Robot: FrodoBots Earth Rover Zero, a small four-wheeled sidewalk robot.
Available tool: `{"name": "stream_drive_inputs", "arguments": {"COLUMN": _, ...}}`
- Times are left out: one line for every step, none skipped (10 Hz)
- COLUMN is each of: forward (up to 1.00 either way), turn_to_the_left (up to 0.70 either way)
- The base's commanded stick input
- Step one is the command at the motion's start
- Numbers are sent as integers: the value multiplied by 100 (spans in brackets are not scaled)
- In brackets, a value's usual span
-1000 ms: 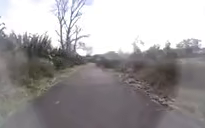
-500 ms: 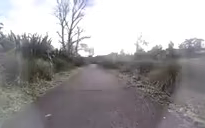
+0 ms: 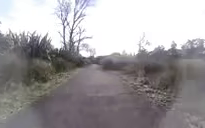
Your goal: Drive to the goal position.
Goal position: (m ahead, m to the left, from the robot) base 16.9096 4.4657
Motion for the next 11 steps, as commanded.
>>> {"name": "stream_drive_inputs", "arguments": {"forward": 70, "turn_to_the_left": 0}}
{"name": "stream_drive_inputs", "arguments": {"forward": 70, "turn_to_the_left": 0}}
{"name": "stream_drive_inputs", "arguments": {"forward": 70, "turn_to_the_left": 0}}
{"name": "stream_drive_inputs", "arguments": {"forward": 70, "turn_to_the_left": 0}}
{"name": "stream_drive_inputs", "arguments": {"forward": 70, "turn_to_the_left": 0}}
{"name": "stream_drive_inputs", "arguments": {"forward": 70, "turn_to_the_left": 0}}
{"name": "stream_drive_inputs", "arguments": {"forward": 70, "turn_to_the_left": 0}}
{"name": "stream_drive_inputs", "arguments": {"forward": 70, "turn_to_the_left": -11}}
{"name": "stream_drive_inputs", "arguments": {"forward": 70, "turn_to_the_left": -29}}
{"name": "stream_drive_inputs", "arguments": {"forward": 70, "turn_to_the_left": -34}}
{"name": "stream_drive_inputs", "arguments": {"forward": 70, "turn_to_the_left": -23}}
